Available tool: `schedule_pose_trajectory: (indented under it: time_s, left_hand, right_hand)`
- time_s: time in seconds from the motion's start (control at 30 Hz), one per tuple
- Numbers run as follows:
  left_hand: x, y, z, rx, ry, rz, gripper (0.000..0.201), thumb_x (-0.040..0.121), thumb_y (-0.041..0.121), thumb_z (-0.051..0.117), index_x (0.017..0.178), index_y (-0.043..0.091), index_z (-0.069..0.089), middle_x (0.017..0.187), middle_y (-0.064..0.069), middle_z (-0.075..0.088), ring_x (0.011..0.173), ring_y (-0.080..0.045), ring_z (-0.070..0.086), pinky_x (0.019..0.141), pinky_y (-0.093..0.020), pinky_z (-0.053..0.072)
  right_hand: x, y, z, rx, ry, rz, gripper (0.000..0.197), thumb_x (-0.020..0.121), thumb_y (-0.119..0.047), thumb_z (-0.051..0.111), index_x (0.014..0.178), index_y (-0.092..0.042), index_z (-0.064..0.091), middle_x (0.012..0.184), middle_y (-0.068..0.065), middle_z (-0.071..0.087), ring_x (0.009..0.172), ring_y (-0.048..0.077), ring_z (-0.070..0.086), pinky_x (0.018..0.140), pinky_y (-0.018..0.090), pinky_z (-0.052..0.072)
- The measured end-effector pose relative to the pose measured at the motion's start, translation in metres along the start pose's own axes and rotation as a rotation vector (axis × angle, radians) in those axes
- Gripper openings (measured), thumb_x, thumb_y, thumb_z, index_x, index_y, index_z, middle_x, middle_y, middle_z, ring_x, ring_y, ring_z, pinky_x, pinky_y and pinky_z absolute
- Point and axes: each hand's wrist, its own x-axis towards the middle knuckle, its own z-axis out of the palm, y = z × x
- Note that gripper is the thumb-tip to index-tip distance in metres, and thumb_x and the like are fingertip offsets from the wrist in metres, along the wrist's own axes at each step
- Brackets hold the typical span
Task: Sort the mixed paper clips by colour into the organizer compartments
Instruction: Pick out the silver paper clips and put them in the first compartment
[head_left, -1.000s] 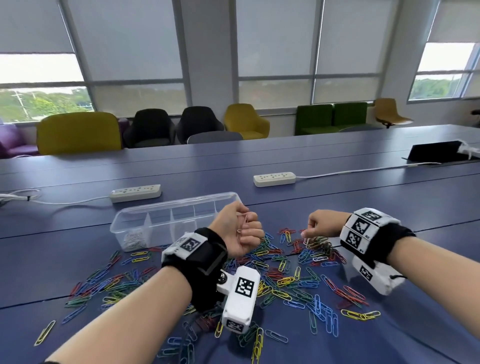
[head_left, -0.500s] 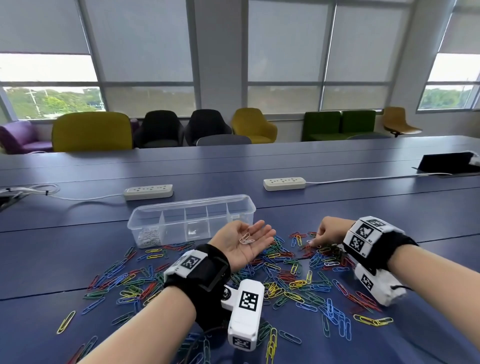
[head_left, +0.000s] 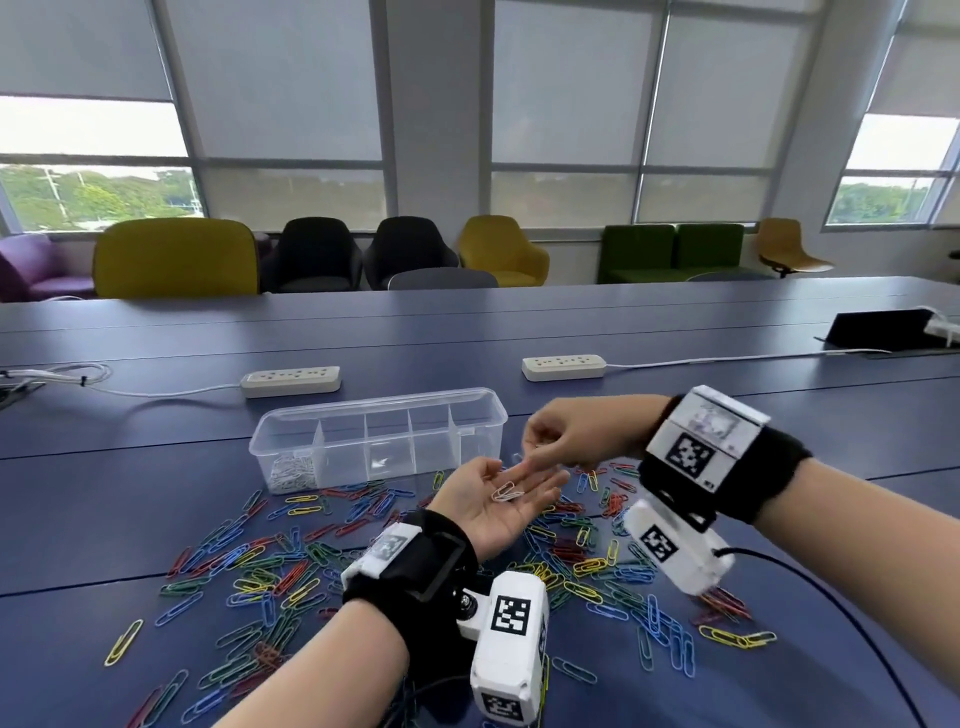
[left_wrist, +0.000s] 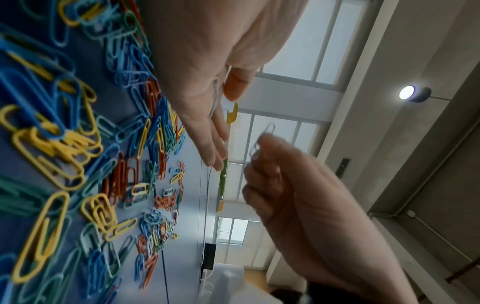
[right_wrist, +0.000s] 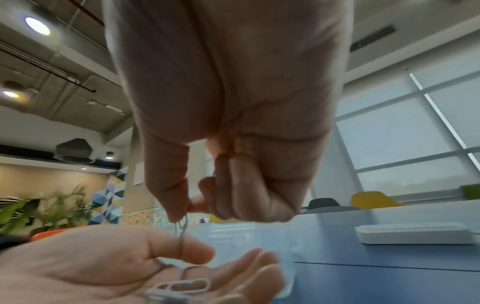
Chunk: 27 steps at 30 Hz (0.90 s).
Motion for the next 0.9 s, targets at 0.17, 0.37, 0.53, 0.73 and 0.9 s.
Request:
schedule_pose_trajectory:
  time_s: [0.17,0.37,0.53,0.73,0.9]
  left_hand:
    - [0.002,-0.006,0.003,-0.114,-0.084,0.017,0.048,0.101,0.016,0.025,0.095,-0.013,0.063,0.093,-0.031,0.065,0.074,-0.043,0.068,0.07,-0.045,0.055]
    - [0.002,-0.005,0.0,-0.238,-0.025,-0.033,0.046,0.101,0.019,0.026,0.096,-0.013,0.059,0.097,-0.031,0.064,0.092,-0.04,0.062,0.075,-0.047,0.054]
    - [0.0,-0.004,-0.002,-0.236,0.046,-0.022,0.042,0.099,0.015,0.03,0.085,-0.009,0.061,0.077,-0.024,0.066,0.072,-0.033,0.066,0.055,-0.044,0.056]
    - [0.002,-0.003,-0.008,-0.177,0.019,-0.082,0.027,0.086,0.009,0.037,0.059,0.015,0.038,0.044,0.0,0.036,0.029,-0.011,0.035,0.028,-0.016,0.028]
    - [-0.005,-0.002,-0.004,-0.039,-0.021,-0.09,0.037,0.083,0.015,0.041,0.047,0.017,0.031,0.038,0.004,0.024,0.024,-0.011,0.022,0.027,-0.019,0.011]
  right_hand:
    - [0.008,-0.011,0.008,0.02,0.086,-0.07,0.019,0.091,-0.024,0.059,0.101,-0.008,0.065,0.074,-0.004,0.063,0.06,0.007,0.057,0.054,0.013,0.047]
    - [-0.015,0.004,-0.003,0.335,0.317,-0.112,0.023,0.094,-0.022,0.052,0.108,-0.005,0.061,0.09,0.004,0.068,0.074,0.011,0.065,0.058,0.02,0.054]
    - [-0.036,0.06,-0.013,0.143,0.335,0.1,0.014,0.095,-0.028,0.051,0.099,-0.015,0.057,0.079,-0.003,0.064,0.06,0.009,0.06,0.052,0.019,0.048]
    - [-0.042,0.114,0.007,-0.089,-0.033,0.275,0.013,0.083,-0.019,0.069,0.08,-0.026,0.058,0.073,-0.007,0.061,0.057,0.005,0.053,0.049,0.015,0.042]
    - [-0.034,0.119,0.019,-0.161,-0.042,0.264,0.018,0.077,-0.023,0.075,0.07,-0.026,0.058,0.064,-0.012,0.059,0.055,0.0,0.051,0.052,0.011,0.04]
